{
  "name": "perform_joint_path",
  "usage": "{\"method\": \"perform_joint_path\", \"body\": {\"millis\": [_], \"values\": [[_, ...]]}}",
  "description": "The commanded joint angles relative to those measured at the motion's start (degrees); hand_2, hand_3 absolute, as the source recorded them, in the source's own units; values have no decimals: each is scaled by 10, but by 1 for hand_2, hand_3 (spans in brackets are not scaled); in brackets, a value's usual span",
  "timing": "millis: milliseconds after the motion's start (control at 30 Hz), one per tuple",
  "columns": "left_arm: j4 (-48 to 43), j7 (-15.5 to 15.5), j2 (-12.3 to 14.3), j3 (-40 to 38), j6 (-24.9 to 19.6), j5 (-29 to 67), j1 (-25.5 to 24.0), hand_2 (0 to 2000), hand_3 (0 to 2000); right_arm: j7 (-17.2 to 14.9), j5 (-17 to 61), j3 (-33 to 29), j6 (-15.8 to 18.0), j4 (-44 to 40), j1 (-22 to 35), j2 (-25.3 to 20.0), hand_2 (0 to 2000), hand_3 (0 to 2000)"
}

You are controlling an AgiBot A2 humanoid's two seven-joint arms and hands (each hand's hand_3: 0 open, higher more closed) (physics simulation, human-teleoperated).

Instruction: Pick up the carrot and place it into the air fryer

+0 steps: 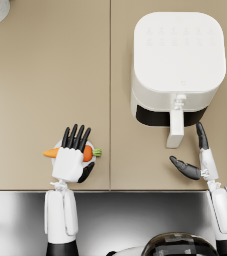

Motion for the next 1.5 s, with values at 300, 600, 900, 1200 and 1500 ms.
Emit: {"method": "perform_joint_path", "body": {"millis": [300, 600, 900, 1200, 1500], "values": [[142, -3, 7, 25, -2, 215, 41, 0, 0, 0, 0, -6, 0, -43, 8, -14, 0, 0], [224, -15, -8, 92, 41, 245, 46, 0, 0, 0, 0, -9, 0, -59, 11, -25, 0, 0], [230, 49, -37, 133, 215, 247, 46, 2000, 2000, 0, 0, -20, 0, -56, 7, -33, 0, 0], [5, 112, -35, 80, 232, 100, 47, 2000, 2000, 0, 0, 5, 0, -190, 30, -49, 0, 0], [-60, 115, -18, 78, 222, -8, 89, 2000, 2000, 0, 0, 88, -1, -227, 71, -79, 0, 0]]}}
